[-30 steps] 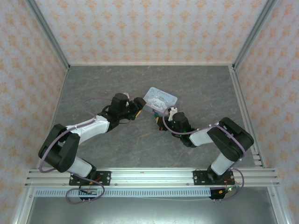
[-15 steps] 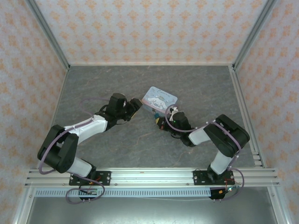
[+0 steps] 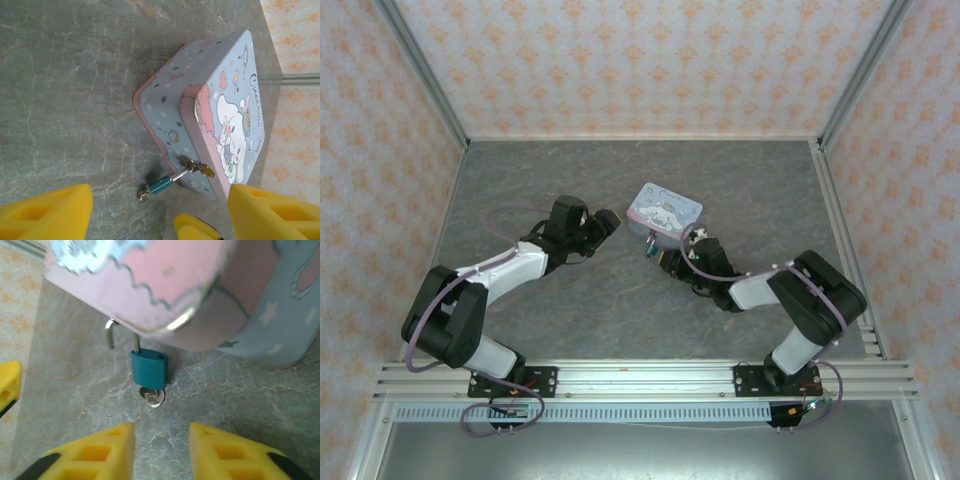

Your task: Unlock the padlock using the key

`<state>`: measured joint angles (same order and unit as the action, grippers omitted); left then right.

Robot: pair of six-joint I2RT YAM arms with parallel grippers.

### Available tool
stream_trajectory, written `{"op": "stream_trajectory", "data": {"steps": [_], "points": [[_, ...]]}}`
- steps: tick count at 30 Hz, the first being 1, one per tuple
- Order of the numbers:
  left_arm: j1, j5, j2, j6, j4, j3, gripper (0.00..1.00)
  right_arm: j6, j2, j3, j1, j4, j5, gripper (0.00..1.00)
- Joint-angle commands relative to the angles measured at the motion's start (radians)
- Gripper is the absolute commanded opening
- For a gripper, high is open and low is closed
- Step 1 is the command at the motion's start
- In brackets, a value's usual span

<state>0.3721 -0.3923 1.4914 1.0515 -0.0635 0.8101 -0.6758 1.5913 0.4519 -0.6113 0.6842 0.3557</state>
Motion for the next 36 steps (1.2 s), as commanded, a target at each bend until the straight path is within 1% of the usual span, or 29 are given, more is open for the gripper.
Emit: {"op": "stream_trajectory", "data": {"steps": [1, 3, 5, 7, 10, 12, 14, 16, 18, 21, 24, 28, 36], "points": [[-0.016, -0.015, 0.052, -0.098, 0.054, 0.094, 0.72, 0.08, -0.109, -0.01, 0.007, -0.113, -0.082, 0.43], [-0.021, -0.041, 0.095, -0.131, 0.064, 0.142, 0.72, 0.102, -0.154, -0.011, 0.009, -0.147, -0.09, 0.5], [-0.025, -0.07, 0.146, -0.17, 0.084, 0.204, 0.72, 0.113, -0.188, -0.012, 0.02, -0.164, -0.067, 0.56], [-0.027, -0.09, 0.198, -0.212, 0.112, 0.268, 0.72, 0.099, -0.2, -0.016, 0.042, -0.142, -0.021, 0.61], [-0.028, -0.123, 0.283, -0.264, 0.161, 0.366, 0.71, 0.048, -0.187, -0.021, 0.079, -0.061, 0.077, 0.65], [-0.029, -0.131, 0.334, -0.288, 0.188, 0.42, 0.71, 0.02, -0.161, -0.007, 0.091, -0.022, 0.129, 0.66], [-0.034, -0.135, 0.379, -0.285, 0.189, 0.457, 0.7, -0.006, -0.12, 0.022, 0.093, 0.003, 0.176, 0.66], [-0.039, -0.136, 0.411, -0.28, 0.189, 0.488, 0.7, -0.026, -0.071, 0.048, 0.093, 0.042, 0.218, 0.64], [-0.045, -0.142, 0.461, -0.289, 0.197, 0.519, 0.7, -0.046, -0.033, 0.065, 0.093, 0.082, 0.227, 0.63], [-0.048, -0.146, 0.515, -0.315, 0.249, 0.575, 0.69, -0.033, 0.004, 0.087, 0.093, 0.091, 0.198, 0.63], [-0.049, -0.155, 0.542, -0.323, 0.26, 0.578, 0.68, 0.002, 0.018, 0.112, 0.099, 0.054, 0.177, 0.63], [-0.049, -0.136, 0.535, -0.336, 0.257, 0.53, 0.67, 0.06, 0.017, 0.129, 0.118, -0.005, 0.163, 0.64], [-0.049, -0.148, 0.491, -0.323, 0.218, 0.396, 0.66, 0.154, 0.066, 0.199, 0.215, -0.059, 0.255, 0.64]]}}
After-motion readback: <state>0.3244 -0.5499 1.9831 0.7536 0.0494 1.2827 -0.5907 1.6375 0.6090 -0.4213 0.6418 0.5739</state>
